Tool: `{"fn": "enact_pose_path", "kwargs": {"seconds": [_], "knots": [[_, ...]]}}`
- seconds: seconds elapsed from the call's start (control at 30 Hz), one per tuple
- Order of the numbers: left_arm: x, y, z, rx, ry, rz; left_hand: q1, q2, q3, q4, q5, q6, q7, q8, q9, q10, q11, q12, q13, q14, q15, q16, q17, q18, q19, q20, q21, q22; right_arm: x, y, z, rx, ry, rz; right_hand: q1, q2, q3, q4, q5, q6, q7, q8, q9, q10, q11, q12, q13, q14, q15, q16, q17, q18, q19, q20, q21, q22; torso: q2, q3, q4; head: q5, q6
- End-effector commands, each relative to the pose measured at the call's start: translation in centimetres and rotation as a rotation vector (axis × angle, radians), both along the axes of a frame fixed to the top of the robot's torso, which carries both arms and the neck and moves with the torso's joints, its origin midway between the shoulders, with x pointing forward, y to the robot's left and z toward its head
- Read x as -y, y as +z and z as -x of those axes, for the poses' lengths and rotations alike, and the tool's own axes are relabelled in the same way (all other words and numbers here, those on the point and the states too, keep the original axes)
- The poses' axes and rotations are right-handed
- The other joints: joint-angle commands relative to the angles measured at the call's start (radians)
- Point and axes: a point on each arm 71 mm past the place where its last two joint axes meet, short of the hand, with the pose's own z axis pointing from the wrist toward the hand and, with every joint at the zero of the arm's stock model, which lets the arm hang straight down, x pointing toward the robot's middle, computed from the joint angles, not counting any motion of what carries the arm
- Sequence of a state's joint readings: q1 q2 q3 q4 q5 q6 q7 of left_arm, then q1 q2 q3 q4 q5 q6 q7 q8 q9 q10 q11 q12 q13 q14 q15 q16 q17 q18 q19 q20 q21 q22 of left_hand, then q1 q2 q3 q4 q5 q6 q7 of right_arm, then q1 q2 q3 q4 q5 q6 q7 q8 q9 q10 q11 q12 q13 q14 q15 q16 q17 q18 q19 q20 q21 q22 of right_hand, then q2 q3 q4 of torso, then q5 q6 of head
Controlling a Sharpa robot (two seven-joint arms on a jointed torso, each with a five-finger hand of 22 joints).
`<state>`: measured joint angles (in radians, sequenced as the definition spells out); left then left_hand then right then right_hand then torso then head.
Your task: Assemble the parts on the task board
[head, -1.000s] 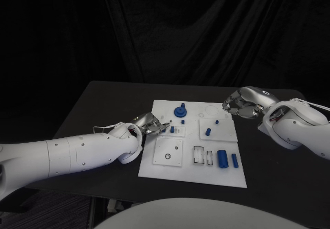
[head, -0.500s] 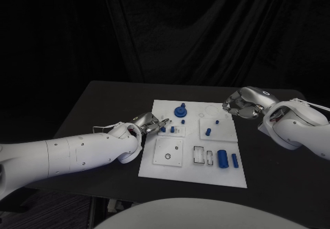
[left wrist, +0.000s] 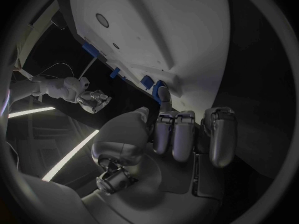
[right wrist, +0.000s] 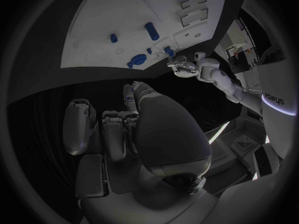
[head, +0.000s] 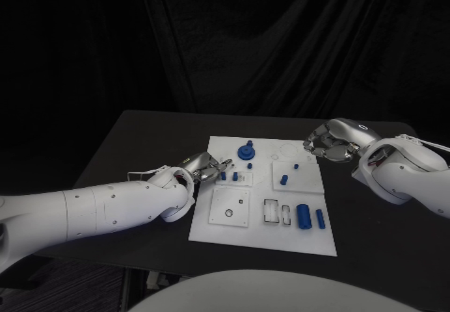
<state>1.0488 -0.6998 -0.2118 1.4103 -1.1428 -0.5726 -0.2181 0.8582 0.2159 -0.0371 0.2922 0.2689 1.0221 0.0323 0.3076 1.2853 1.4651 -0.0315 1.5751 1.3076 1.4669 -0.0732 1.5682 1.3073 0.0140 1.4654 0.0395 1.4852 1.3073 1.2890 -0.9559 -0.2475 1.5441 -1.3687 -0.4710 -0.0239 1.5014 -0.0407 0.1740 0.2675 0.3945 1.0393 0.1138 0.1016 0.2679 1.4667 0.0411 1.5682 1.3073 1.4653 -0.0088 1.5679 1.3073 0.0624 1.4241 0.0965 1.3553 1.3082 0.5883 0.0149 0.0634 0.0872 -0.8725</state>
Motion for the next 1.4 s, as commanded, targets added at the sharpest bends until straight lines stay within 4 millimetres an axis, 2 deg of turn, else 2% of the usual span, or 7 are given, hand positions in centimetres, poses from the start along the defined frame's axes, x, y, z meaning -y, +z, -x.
{"fn": "enact_pose_path", "kwargs": {"seconds": [0.03, 0.4, 0.43, 0.53, 0.83, 1.1, 1.4], "knots": [[0.36, 0.07, 0.09, 0.010, -0.034, 0.018, 0.001, 0.010, -0.007, 0.002, 0.007, 0.004, -0.002, 0.006, 0.002, 0.106, -0.001, -0.004, 0.263, 0.104, -0.004, 0.003, 0.264, 0.009, 0.053, -0.002, 0.000, 0.234, 0.12, -0.12, 0.02, -0.005, -0.015, 0.004, 0.005, -0.002, 0.003, 0.000, 0.004, 0.005, -0.001, 0.002, 0.002, 0.104, 0.001, 0.003, 0.263, 0.106, -0.005, 0.003, 0.263, -0.004, -0.001, 0.001, -0.004, 0.186, 0.000, 0.0001, 0.0003, 0.000, 0.000], [0.22, -0.06, 0.02, -0.001, -0.015, 0.008, 0.024, 0.013, -0.019, 0.000, 0.036, 0.005, -0.004, 0.016, 0.012, 0.106, -0.003, -0.004, 0.263, 0.104, -0.005, 0.003, 0.264, 0.008, 0.055, -0.003, 0.004, 0.235, 0.14, -0.14, 0.03, -0.007, -0.015, 0.006, 0.006, -0.001, 0.004, 0.000, 0.005, 0.006, -0.001, 0.002, 0.002, 0.104, 0.001, 0.003, 0.263, 0.106, -0.005, 0.003, 0.263, -0.004, -0.002, 0.001, -0.005, 0.186, 0.000, 0.0001, 0.0000, 0.003, 0.000], [0.20, -0.09, 0.01, -0.004, -0.013, 0.006, 0.037, 0.009, -0.021, 0.000, 0.055, 0.001, -0.005, 0.018, 0.016, 0.106, -0.003, -0.004, 0.263, 0.104, -0.005, 0.003, 0.264, 0.008, 0.055, -0.004, 0.004, 0.235, 0.15, -0.14, 0.03, -0.008, -0.016, 0.006, 0.006, -0.001, 0.004, 0.000, 0.005, 0.006, -0.001, 0.002, 0.002, 0.104, 0.001, 0.003, 0.263, 0.106, -0.005, 0.003, 0.263, -0.004, -0.002, 0.001, -0.005, 0.186, 0.000, 0.0001, 0.0000, 0.003, 0.000], [0.18, -0.18, 0.01, -0.015, -0.011, 0.000, 0.142, -0.045, -0.020, -0.006, 0.095, -0.017, -0.009, 0.025, 0.033, 0.106, -0.007, -0.004, 0.263, 0.104, -0.008, 0.003, 0.264, 0.008, 0.054, -0.006, 0.003, 0.234, 0.17, -0.15, 0.04, -0.008, -0.016, 0.006, 0.006, -0.001, 0.004, 0.000, 0.005, 0.006, -0.001, 0.002, 0.002, 0.104, 0.001, 0.003, 0.263, 0.106, -0.005, 0.003, 0.263, -0.004, -0.002, 0.001, -0.005, 0.186, 0.000, 0.0002, 0.0000, 0.003, 0.000], [0.17, -0.41, 0.05, -0.045, -0.011, -0.016, 0.286, -0.112, 0.002, -0.009, 0.127, -0.034, -0.011, 0.027, 0.040, 0.106, -0.008, -0.004, 0.263, 0.104, -0.010, 0.003, 0.264, 0.008, 0.054, -0.008, 0.003, 0.234, 0.22, -0.15, 0.06, -0.009, -0.017, 0.006, 0.006, -0.001, 0.005, 0.000, 0.006, 0.006, -0.001, 0.003, 0.002, 0.104, 0.001, 0.003, 0.263, 0.106, -0.005, 0.003, 0.263, -0.004, -0.002, 0.001, -0.004, 0.186, 0.000, 0.0000, 0.0005, 0.002, 0.000], [0.18, -0.54, 0.08, -0.061, -0.011, -0.025, 0.310, -0.123, 0.008, -0.010, 0.128, -0.035, -0.011, 0.027, 0.040, 0.106, -0.009, -0.004, 0.263, 0.104, -0.010, 0.003, 0.264, 0.008, 0.054, -0.008, 0.003, 0.234, 0.22, -0.14, 0.07, -0.008, -0.016, 0.006, 0.006, -0.002, 0.005, -0.001, 0.006, 0.007, -0.001, 0.003, 0.002, 0.104, 0.001, 0.003, 0.263, 0.106, -0.005, 0.003, 0.263, -0.004, -0.002, 0.001, -0.004, 0.186, 0.000, 0.0002, 0.0005, 0.003, 0.000], [0.22, -0.53, 0.09, -0.061, -0.011, -0.024, 0.373, -0.137, 0.048, -0.009, 0.170, -0.039, -0.014, 0.026, 0.040, 0.106, -0.011, -0.004, 0.263, 0.104, -0.012, 0.003, 0.264, 0.008, 0.054, -0.010, 0.004, 0.235, 0.18, -0.16, 0.05, -0.008, -0.015, 0.006, 0.006, -0.002, 0.005, -0.001, 0.006, 0.007, -0.001, 0.003, 0.002, 0.104, 0.001, 0.003, 0.263, 0.106, -0.005, 0.003, 0.263, -0.004, -0.002, 0.001, -0.004, 0.186, 0.000, 0.0000, 0.0003, 0.004, 0.000]]}}
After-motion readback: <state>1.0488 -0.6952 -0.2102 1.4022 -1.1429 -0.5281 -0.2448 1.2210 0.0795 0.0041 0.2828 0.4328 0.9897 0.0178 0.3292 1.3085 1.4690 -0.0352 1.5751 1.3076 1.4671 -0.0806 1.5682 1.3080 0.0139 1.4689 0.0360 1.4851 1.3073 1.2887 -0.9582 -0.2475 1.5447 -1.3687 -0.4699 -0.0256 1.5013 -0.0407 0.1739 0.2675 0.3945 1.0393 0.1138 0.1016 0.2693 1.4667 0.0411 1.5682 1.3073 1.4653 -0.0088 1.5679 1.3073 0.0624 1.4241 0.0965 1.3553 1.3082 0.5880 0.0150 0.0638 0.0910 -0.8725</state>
